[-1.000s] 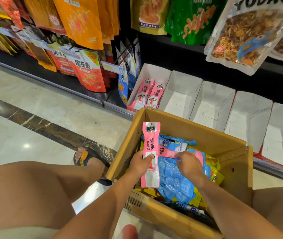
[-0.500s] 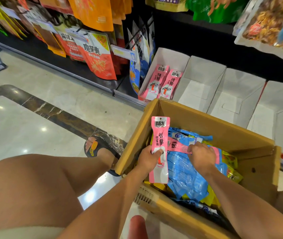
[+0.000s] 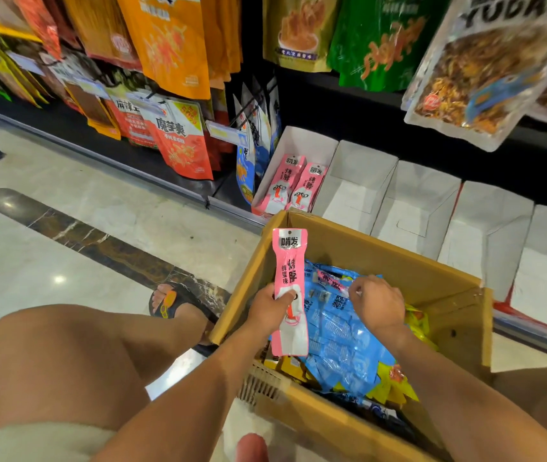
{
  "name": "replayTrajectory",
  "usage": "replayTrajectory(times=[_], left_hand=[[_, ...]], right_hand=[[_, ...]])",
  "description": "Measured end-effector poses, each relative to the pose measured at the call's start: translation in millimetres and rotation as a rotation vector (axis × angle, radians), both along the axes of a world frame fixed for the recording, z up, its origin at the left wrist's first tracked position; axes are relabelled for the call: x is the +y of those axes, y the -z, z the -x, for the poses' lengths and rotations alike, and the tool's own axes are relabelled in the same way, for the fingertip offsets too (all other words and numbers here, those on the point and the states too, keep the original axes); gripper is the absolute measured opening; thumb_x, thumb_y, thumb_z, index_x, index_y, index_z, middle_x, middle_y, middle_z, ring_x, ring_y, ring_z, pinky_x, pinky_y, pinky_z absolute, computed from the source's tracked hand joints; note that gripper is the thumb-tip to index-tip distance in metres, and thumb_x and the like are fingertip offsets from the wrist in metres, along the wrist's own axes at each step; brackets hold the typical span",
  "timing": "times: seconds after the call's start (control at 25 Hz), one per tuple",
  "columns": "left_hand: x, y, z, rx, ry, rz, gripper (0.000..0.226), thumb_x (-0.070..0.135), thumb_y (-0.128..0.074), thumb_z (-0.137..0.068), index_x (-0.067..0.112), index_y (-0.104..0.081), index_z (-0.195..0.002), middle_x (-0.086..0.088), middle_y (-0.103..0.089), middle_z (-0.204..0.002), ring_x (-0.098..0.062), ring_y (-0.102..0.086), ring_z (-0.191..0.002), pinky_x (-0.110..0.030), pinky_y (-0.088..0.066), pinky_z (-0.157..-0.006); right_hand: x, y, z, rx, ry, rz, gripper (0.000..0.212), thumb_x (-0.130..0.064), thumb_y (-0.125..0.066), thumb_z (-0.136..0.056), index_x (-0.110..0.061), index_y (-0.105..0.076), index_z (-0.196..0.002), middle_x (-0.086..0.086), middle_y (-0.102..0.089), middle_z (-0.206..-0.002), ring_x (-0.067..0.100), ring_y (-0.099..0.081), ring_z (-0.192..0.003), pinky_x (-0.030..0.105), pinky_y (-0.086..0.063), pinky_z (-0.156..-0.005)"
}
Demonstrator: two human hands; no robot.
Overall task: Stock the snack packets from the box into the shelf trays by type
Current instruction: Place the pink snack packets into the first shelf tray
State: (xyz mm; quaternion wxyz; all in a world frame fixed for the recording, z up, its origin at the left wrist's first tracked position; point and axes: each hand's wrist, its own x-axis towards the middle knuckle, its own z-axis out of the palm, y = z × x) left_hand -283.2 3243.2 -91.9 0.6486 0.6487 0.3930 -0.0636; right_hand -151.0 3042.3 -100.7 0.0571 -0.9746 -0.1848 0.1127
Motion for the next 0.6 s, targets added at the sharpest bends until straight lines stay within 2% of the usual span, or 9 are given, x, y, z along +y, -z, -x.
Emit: replayTrajectory(times=[0.08, 0.2, 0.32, 0.4, 0.44, 0.52, 0.6], left_hand=[[1.7, -20.9, -5.4, -0.03, 0.034, -0.01, 0.017, 0.029, -0.067, -0.099, 0.022, -0.071, -0.113, -0.002, -0.076, -0.107, -0.022, -0.072, -0.097, -0.042, -0.059, -0.091], [8.1, -56.5, -18.8, -0.067, 0.112, -0.026, 0.021, 0.029, -0.069, -0.095, 0.023, -0.072, -0.115, -0.001, -0.077, -0.109, -0.024, -0.073, -0.099, -0.048, -0.059, -0.093], [17.8, -101.4, -35.4, -0.165, 0.193, -0.106, 0.027, 0.016, -0.063, -0.099, 0.017, -0.067, -0.126, -0.001, -0.072, -0.117, -0.022, -0.069, -0.108, -0.033, -0.056, -0.091], [26.3, -130.4, -44.4, -0.206, 0.246, -0.177, 0.033, 0.011, -0.06, -0.101, 0.016, -0.061, -0.134, -0.001, -0.069, -0.122, -0.02, -0.065, -0.11, -0.025, -0.052, -0.084], [31.2, -141.5, -50.1, -0.205, 0.273, -0.198, 0.034, 0.012, -0.059, -0.101, 0.017, -0.06, -0.135, -0.003, -0.069, -0.125, -0.021, -0.065, -0.11, -0.027, -0.052, -0.085], [38.2, -165.1, -60.6, -0.191, 0.317, -0.222, 0.031, 0.014, -0.058, -0.102, 0.019, -0.062, -0.132, -0.006, -0.071, -0.122, -0.025, -0.068, -0.109, -0.039, -0.054, -0.096], [41.9, -179.8, -70.9, -0.18, 0.373, -0.215, 0.028, 0.015, -0.056, -0.103, 0.02, -0.062, -0.13, -0.006, -0.073, -0.115, -0.025, -0.07, -0.103, -0.043, -0.056, -0.095]], right_hand=[[-0.6, -23.4, 0.4, 0.061, 0.076, -0.108, 0.016, -0.034, -0.05, -0.096, -0.029, -0.061, -0.086, -0.002, -0.069, -0.077, 0.027, -0.065, -0.073, 0.034, -0.052, -0.061], [0.8, -66.7, -4.6, 0.17, 0.181, -0.323, 0.015, -0.034, -0.054, -0.096, -0.031, -0.058, -0.081, -0.008, -0.067, -0.071, 0.021, -0.065, -0.067, 0.031, -0.052, -0.057], [4.2, -108.8, -15.6, 0.249, 0.279, -0.538, 0.009, -0.027, -0.061, -0.096, -0.023, -0.064, -0.088, -0.004, -0.067, -0.082, 0.014, -0.062, -0.071, 0.027, -0.043, -0.057], [2.4, -135.8, -23.1, 0.275, 0.372, -0.705, 0.009, -0.019, -0.066, -0.094, -0.013, -0.064, -0.088, 0.001, -0.068, -0.083, 0.02, -0.064, -0.076, 0.025, -0.041, -0.057], [0.2, -149.2, -26.5, 0.29, 0.413, -0.787, 0.01, -0.017, -0.066, -0.094, -0.011, -0.063, -0.087, 0.004, -0.069, -0.082, 0.023, -0.067, -0.078, 0.026, -0.042, -0.058], [-4.4, -176.4, -30.3, 0.354, 0.464, -0.943, 0.011, -0.016, -0.063, -0.096, -0.008, -0.061, -0.09, 0.008, -0.072, -0.084, 0.023, -0.069, -0.075, 0.029, -0.048, -0.061], [-5.2, -195.7, -30.9, 0.426, 0.472, -1.085, 0.01, -0.016, -0.061, -0.098, -0.006, -0.06, -0.095, 0.009, -0.072, -0.086, 0.021, -0.068, -0.076, 0.035, -0.054, -0.068]])
